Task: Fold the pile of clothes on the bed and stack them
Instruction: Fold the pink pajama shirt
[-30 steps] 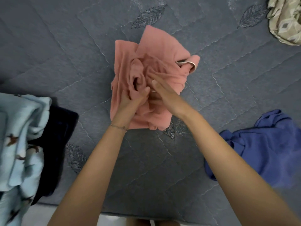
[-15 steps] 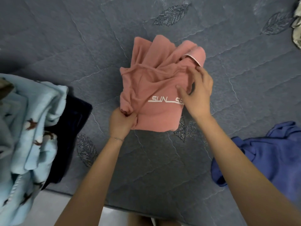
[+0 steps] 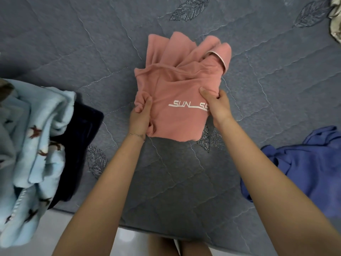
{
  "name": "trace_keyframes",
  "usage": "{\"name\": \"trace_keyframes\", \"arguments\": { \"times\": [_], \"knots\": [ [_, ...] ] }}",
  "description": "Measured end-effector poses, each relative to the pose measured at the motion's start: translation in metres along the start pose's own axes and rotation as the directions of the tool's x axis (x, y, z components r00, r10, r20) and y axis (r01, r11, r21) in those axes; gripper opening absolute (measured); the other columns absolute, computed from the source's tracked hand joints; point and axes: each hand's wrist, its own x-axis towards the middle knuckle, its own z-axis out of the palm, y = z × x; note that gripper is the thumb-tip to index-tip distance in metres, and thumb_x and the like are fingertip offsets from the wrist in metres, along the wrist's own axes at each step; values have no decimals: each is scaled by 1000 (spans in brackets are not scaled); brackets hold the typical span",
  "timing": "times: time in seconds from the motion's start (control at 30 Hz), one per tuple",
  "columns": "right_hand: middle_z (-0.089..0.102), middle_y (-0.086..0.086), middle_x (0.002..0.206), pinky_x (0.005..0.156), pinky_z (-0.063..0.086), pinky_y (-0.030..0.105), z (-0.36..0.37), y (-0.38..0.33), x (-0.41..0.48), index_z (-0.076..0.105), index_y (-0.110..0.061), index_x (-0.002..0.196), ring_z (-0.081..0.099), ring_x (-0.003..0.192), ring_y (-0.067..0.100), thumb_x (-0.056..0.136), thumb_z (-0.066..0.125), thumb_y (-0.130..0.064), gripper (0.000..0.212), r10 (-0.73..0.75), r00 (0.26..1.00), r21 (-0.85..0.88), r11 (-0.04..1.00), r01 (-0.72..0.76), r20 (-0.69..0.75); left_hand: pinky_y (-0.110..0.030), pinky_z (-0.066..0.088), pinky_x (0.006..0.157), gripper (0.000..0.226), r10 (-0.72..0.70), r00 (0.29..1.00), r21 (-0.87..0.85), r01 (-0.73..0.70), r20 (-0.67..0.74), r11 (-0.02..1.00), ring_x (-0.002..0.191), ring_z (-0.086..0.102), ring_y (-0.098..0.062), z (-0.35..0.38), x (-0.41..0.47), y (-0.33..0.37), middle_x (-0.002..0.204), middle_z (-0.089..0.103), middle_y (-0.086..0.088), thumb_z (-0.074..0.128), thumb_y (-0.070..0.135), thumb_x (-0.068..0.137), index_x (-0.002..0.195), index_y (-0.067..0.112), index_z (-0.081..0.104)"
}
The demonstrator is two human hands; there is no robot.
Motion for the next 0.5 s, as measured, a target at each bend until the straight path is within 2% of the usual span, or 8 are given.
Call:
{"name": "trace_keyframes", "arguments": {
  "times": [0.1, 0.13, 0.2, 0.3, 0.37, 0.43, 0.5],
  "knots": [
    [68, 5, 109, 85, 57, 33, -14, 7, -23, 54, -13, 112, 68, 96, 18, 84, 76, -17, 35, -13, 999, 39, 999, 11, 33, -11, 46, 58, 11, 57, 998, -54, -58, -8, 997, 64, 52, 0, -2, -10, -9, 79, 59, 10, 59, 33, 97, 100, 23, 59],
    [68, 4, 109, 85, 57, 32, -20, 10, -33, 54, -14, 111, 68, 97, 18, 84, 76, -16, 35, -15, 999, 50, 999, 13, 40, -14, 44, 54, 12, 76, 997, -51, -77, -10, 996, 58, 50, 1, -4, -17, -12, 72, 58, 12, 58, 33, 97, 104, 22, 59],
    [67, 2, 108, 85, 57, 30, -31, 20, -56, 54, -17, 110, 68, 95, 15, 84, 75, -15, 33, -3, 999, 89, 996, 0, 37, -17, 36, 42, 9, 94, 996, -32, -93, 3, 995, 42, 39, 1, -7, -32, -21, 56, 50, 12, 58, 32, 98, 98, 24, 61],
    [68, 3, 111, 92, 55, 36, -49, 48, -91, 56, -19, 109, 67, 96, 15, 83, 75, -15, 32, 61, 998, 158, 986, -58, -13, -14, 35, 38, 10, 118, 992, 36, -120, 47, 992, 39, 44, 3, -11, -57, -37, 53, 51, 14, 59, 29, 98, 93, 20, 61],
    [68, 4, 113, 99, 51, 43, -58, 73, -118, 57, -20, 107, 66, 103, 20, 81, 77, -15, 33, 116, 991, 211, 972, -101, -64, -11, 46, 51, 8, 174, 978, 95, -186, 119, 978, 61, 59, 1, -16, -68, -45, 71, 63, 13, 60, 23, 97, 99, 16, 63],
    [68, 4, 116, 101, 50, 46, -60, 100, -144, 59, -22, 109, 65, 109, 24, 76, 80, -16, 39, 166, 980, 260, 956, -133, -109, -13, 51, 69, 10, 218, 943, 203, -272, 251, 941, 85, 65, -9, -23, -69, -42, 90, 68, 8, 63, 21, 95, 103, 17, 65],
    [69, 3, 114, 92, 56, 43, -51, 124, -174, 59, -23, 110, 66, 106, 23, 77, 80, -17, 40, 206, 974, 274, 946, -173, -96, -23, 52, 76, 16, 249, 888, 353, -392, 387, 850, 89, 65, -14, -32, -61, -33, 95, 70, 3, 67, 25, 92, 104, 15, 68]
  ]
}}
